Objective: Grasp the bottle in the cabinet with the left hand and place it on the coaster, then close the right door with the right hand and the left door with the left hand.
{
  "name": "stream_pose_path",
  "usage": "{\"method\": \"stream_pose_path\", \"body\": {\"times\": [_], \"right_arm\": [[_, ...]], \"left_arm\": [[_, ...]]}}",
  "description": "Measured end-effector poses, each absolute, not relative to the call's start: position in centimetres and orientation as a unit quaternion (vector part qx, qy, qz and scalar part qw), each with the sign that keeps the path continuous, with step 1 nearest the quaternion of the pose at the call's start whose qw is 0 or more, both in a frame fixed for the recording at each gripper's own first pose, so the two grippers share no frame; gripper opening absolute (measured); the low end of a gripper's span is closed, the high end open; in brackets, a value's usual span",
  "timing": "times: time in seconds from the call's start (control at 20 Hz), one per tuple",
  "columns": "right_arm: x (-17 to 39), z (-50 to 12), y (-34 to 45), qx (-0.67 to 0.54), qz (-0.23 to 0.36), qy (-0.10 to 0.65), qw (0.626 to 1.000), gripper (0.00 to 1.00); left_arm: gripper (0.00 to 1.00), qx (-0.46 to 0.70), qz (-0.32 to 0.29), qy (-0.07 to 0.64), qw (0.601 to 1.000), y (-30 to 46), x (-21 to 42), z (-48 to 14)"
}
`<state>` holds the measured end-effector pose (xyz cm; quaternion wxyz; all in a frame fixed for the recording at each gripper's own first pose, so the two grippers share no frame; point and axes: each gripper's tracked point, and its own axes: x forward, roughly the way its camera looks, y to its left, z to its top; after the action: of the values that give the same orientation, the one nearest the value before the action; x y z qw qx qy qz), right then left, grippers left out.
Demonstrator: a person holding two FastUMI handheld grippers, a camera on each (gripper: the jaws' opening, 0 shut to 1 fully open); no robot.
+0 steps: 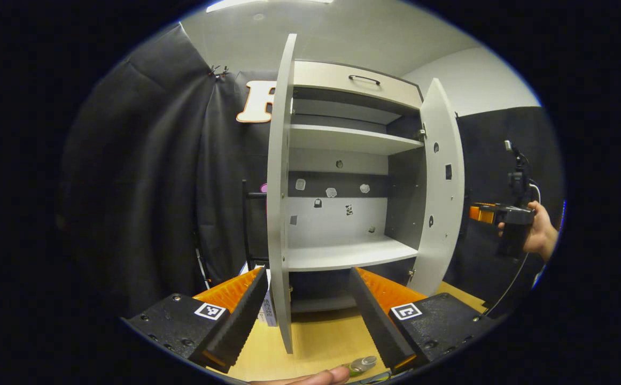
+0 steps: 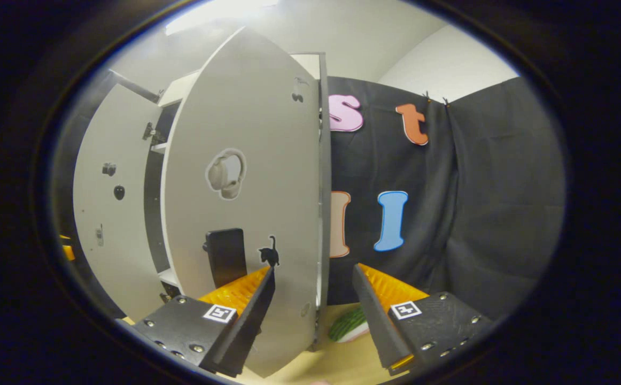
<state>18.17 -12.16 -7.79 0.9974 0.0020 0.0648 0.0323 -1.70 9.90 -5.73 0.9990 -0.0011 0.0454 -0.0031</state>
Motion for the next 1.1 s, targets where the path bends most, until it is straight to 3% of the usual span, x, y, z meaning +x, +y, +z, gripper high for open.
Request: {"method": "stream_pose_path", "body": {"times": [0.1,0.25,0.4,0.65,0.75,0.85,1.05,1.1], "right_arm": [[18.7,-8.1,-10.8,0.009,0.043,0.069,0.997,0.87],[19.4,-8.7,-9.1,0.008,0.05,0.077,0.996,0.96],[19.5,-9.1,-7.8,0.001,0.06,0.079,0.995,0.94],[19.1,-10.0,-7.2,0.001,0.059,0.086,0.995,0.94],[18.5,-10.2,-6.5,0.003,0.071,0.086,0.994,0.94],[17.8,-10.2,-6.0,0.0,0.082,0.082,0.993,0.96],[16.2,-10.5,-5.0,0.005,0.109,0.086,0.99,0.96],[15.7,-10.6,-4.8,0.009,0.117,0.087,0.989,0.96]], "left_arm": [[0.96,0.006,0.01,0.044,0.999,11.1,-1.7,-5.6],[0.96,0.001,0.027,0.042,0.999,12.9,-2.1,-5.4],[0.93,-0.006,0.059,0.033,0.998,15.5,-2.8,-4.8],[0.96,-0.011,0.083,0.038,0.996,18.9,-3.0,-5.0],[0.93,-0.011,0.095,0.043,0.994,20.7,-3.0,-5.2],[1.0,-0.011,0.105,0.052,0.993,22.0,-2.5,-5.5],[0.93,-0.008,0.13,0.048,0.99,24.7,-1.3,-5.0],[0.97,-0.009,0.132,0.045,0.99,25.1,-1.0,-4.7]]}}
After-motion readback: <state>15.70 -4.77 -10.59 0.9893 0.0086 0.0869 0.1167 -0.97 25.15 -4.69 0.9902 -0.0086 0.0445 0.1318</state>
